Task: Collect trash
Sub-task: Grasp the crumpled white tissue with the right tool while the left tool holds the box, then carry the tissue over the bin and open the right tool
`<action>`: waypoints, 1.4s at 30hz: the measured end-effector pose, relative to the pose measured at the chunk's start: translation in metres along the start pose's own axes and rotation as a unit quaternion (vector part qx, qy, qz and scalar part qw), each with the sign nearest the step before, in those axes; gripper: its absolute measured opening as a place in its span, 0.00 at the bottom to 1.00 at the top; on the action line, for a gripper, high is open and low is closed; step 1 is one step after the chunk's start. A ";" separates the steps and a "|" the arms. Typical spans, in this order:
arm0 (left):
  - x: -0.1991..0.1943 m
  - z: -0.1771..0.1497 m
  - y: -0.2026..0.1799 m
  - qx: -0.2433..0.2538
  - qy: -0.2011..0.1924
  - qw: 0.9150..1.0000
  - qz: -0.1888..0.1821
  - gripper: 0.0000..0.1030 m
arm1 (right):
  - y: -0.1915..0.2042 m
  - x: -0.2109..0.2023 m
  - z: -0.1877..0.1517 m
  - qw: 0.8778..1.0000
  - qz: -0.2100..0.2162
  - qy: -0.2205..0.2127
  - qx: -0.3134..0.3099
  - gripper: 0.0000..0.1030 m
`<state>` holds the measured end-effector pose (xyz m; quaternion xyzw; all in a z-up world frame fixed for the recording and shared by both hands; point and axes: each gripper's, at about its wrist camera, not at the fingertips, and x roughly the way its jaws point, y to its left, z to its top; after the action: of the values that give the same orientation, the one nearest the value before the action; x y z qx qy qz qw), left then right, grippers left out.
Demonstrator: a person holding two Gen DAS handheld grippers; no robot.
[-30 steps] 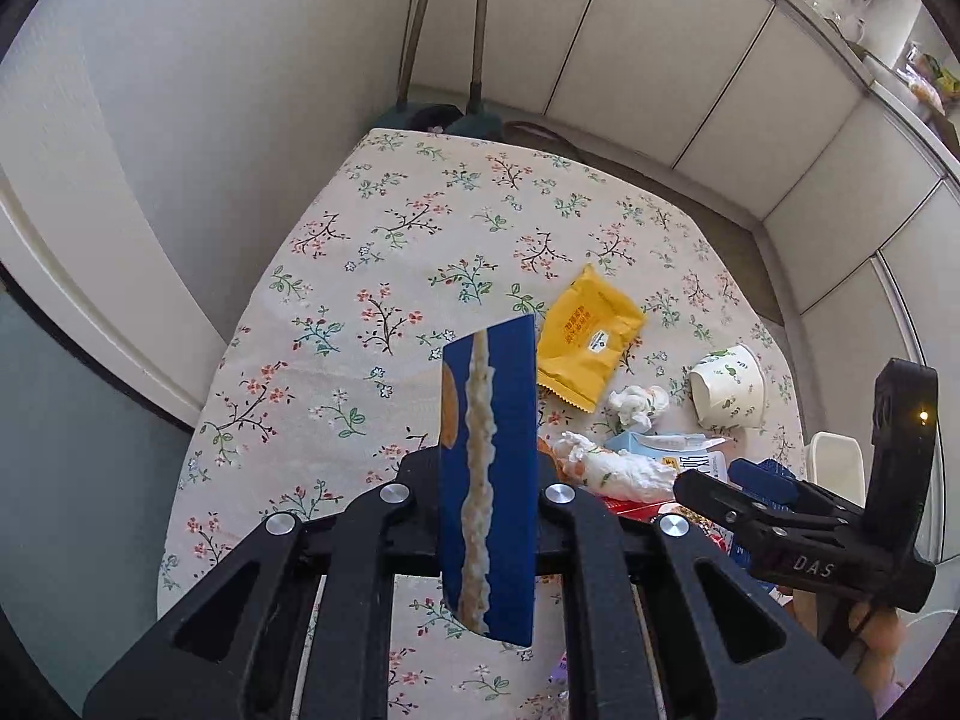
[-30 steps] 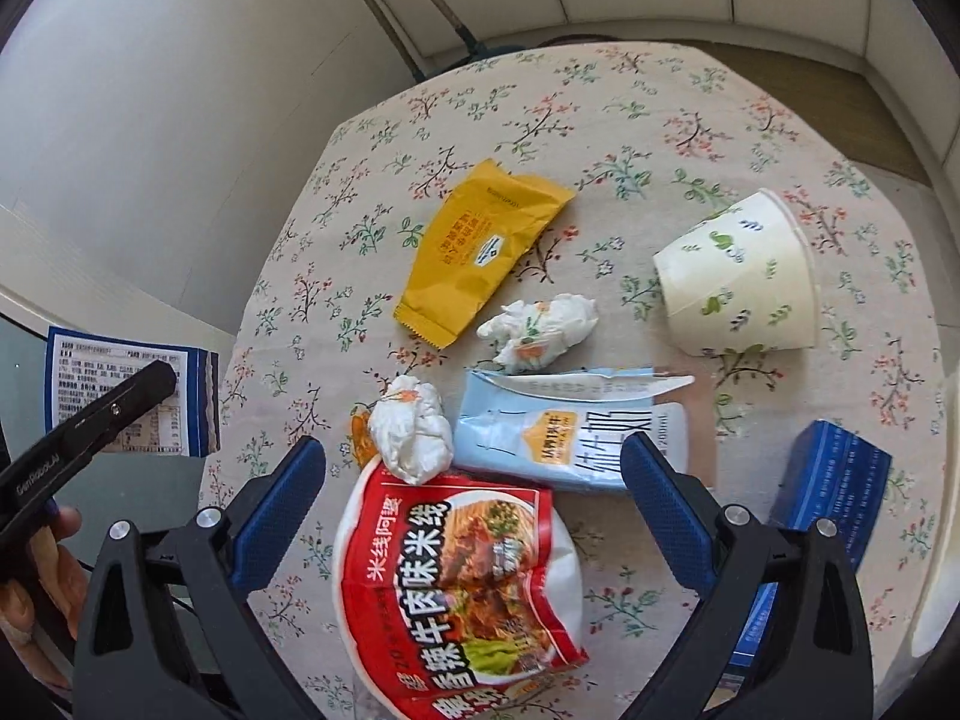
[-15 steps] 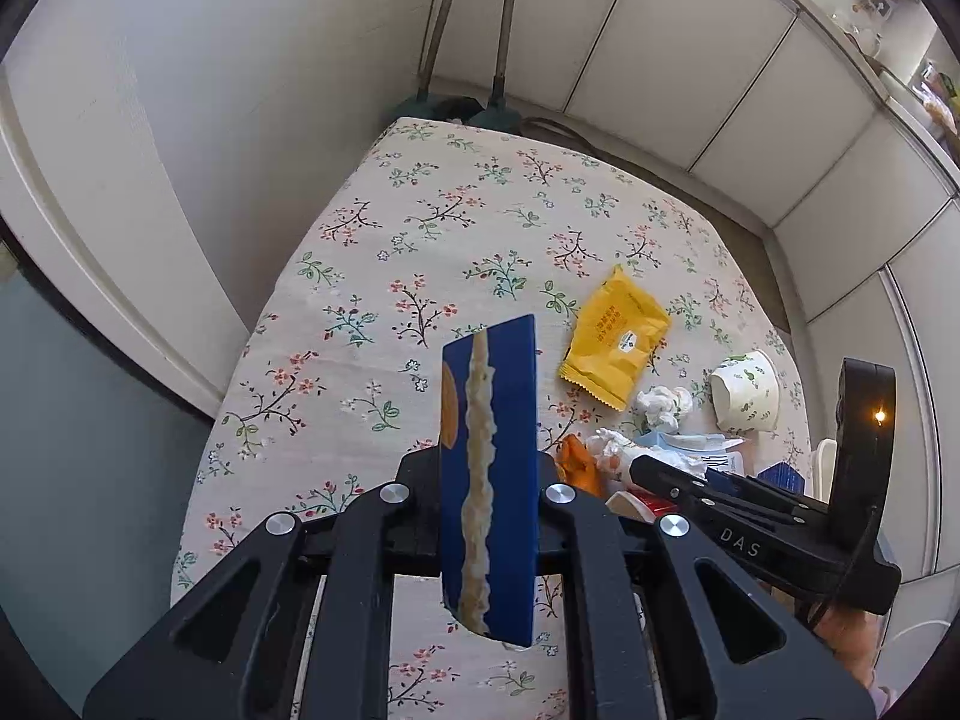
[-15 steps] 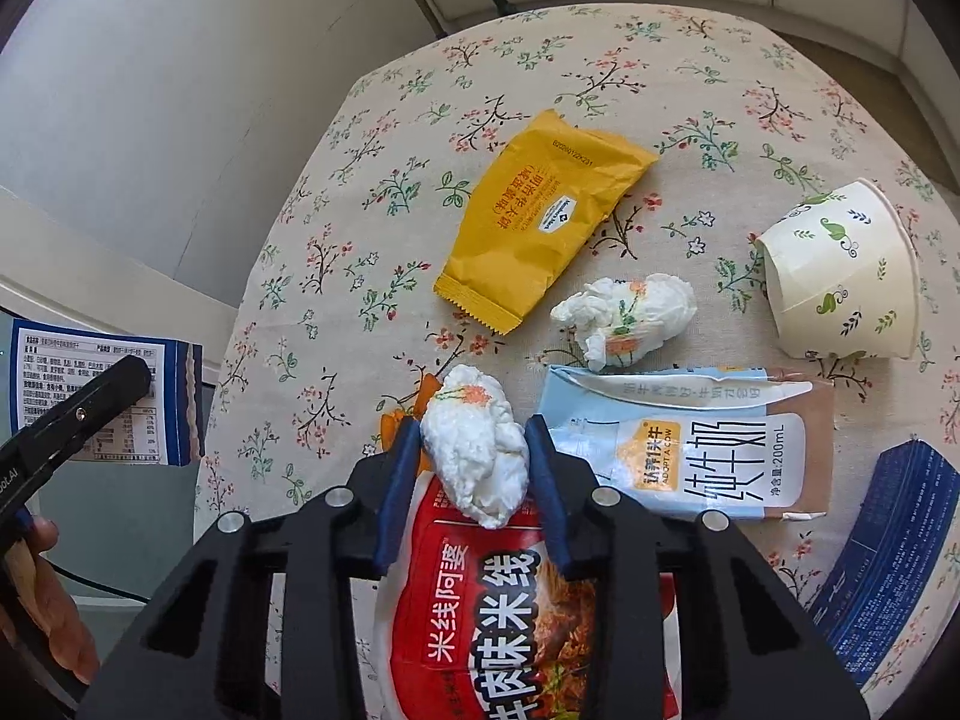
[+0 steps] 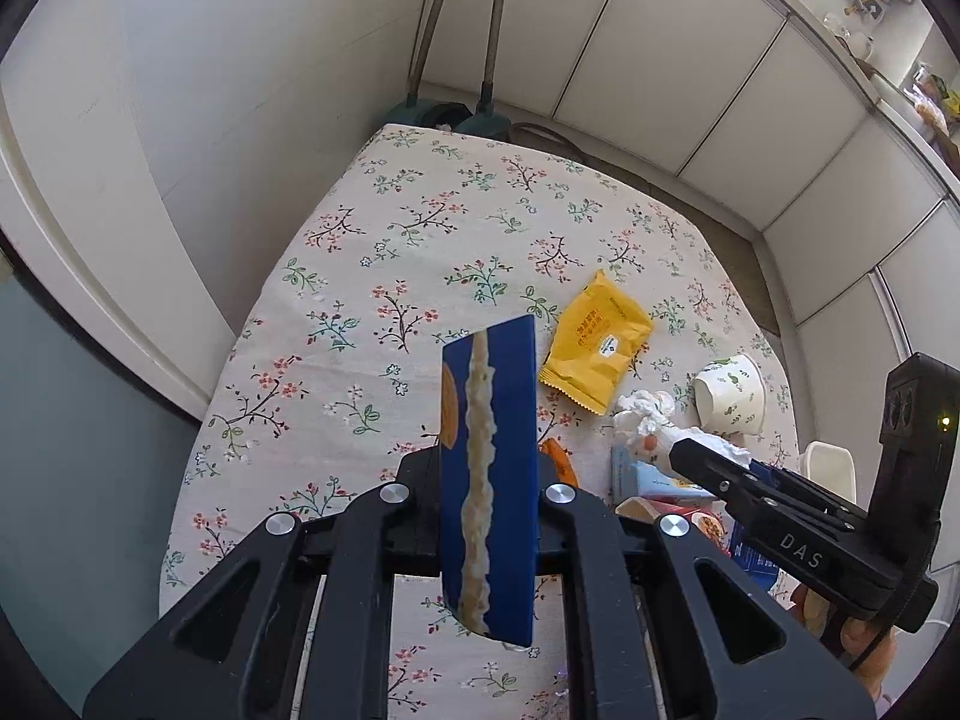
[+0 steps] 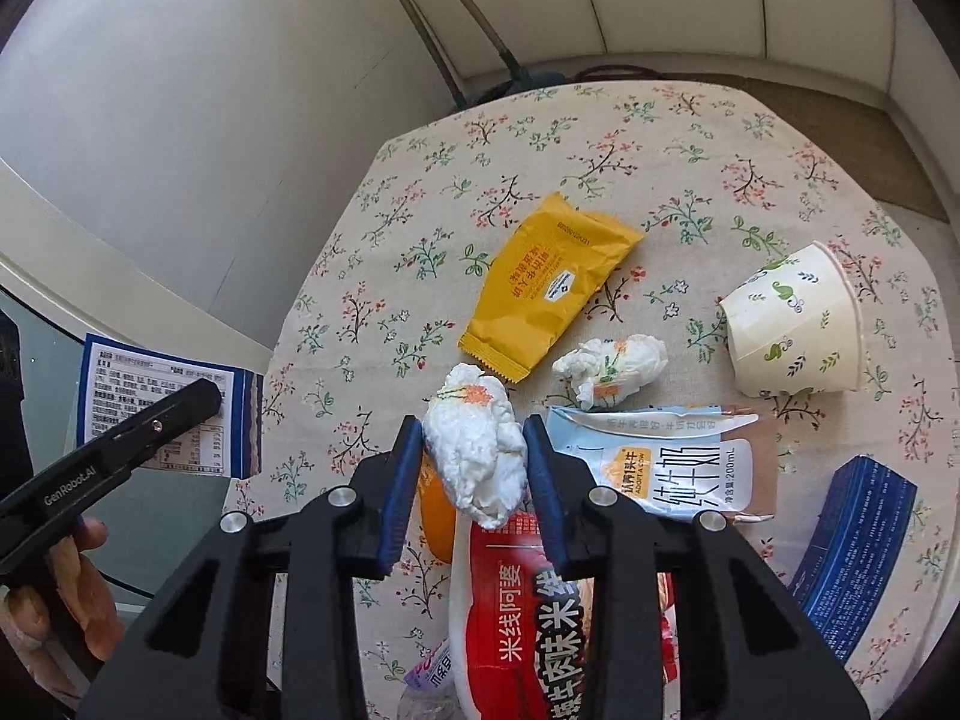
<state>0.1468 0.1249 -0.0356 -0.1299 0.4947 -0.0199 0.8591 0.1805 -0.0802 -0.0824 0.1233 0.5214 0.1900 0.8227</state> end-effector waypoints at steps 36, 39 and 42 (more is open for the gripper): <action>0.009 -0.016 -0.138 0.066 -0.033 0.995 -0.065 0.11 | -0.161 -0.208 -0.027 0.938 -0.205 -0.254 0.114 0.34; 0.010 -0.020 -0.152 0.075 -0.035 0.994 -0.065 0.11 | -0.188 -0.220 -0.035 0.928 -0.229 -0.258 0.140 0.34; 0.011 -0.023 -0.164 0.081 -0.037 0.994 -0.068 0.11 | -0.214 -0.230 -0.044 0.917 -0.256 -0.257 0.166 0.34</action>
<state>0.1478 -0.0397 -0.0163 -0.0942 0.4496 -0.1138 0.8809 0.0916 -0.3740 -0.0005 0.1651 0.3299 -0.1546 0.9165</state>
